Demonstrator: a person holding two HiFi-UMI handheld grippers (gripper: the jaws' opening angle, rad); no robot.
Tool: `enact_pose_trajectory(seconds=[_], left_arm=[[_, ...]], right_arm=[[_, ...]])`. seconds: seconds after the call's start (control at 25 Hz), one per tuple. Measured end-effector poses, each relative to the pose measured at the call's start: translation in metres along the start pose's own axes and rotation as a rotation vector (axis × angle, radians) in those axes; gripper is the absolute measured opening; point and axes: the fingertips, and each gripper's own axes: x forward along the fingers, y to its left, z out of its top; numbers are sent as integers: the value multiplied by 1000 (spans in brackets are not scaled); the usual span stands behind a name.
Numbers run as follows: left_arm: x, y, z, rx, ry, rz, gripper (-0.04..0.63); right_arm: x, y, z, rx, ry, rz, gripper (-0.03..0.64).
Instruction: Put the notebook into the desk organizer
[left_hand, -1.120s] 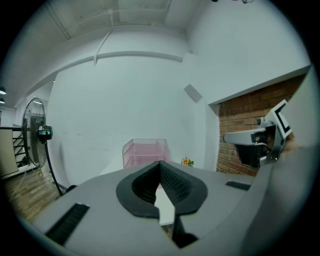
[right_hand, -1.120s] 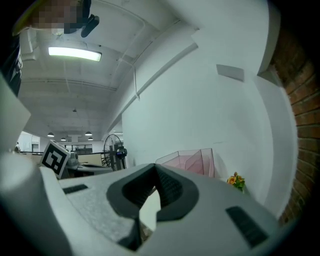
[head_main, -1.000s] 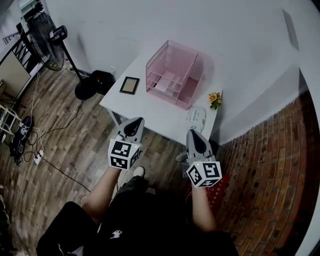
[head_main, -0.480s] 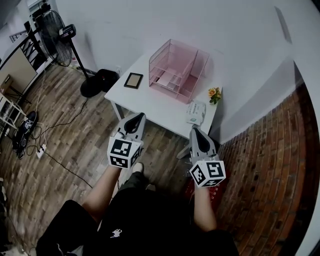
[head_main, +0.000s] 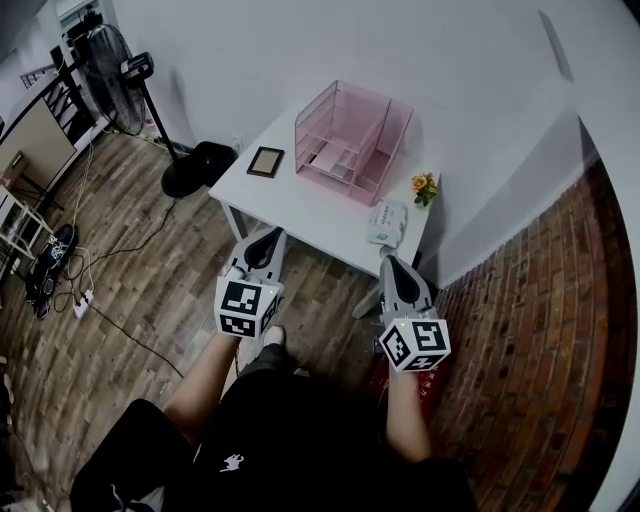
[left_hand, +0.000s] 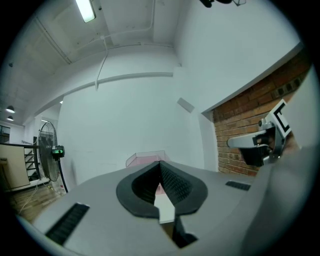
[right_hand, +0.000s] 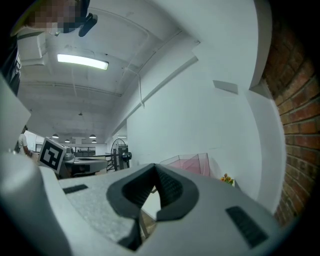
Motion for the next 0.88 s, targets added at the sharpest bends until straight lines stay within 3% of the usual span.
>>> enact_pose_trajectory(seconds=[0.88], left_arm=[[18, -6, 0, 43, 13, -13, 3]], right_arm=[[8, -13, 0, 20, 3, -4, 2]])
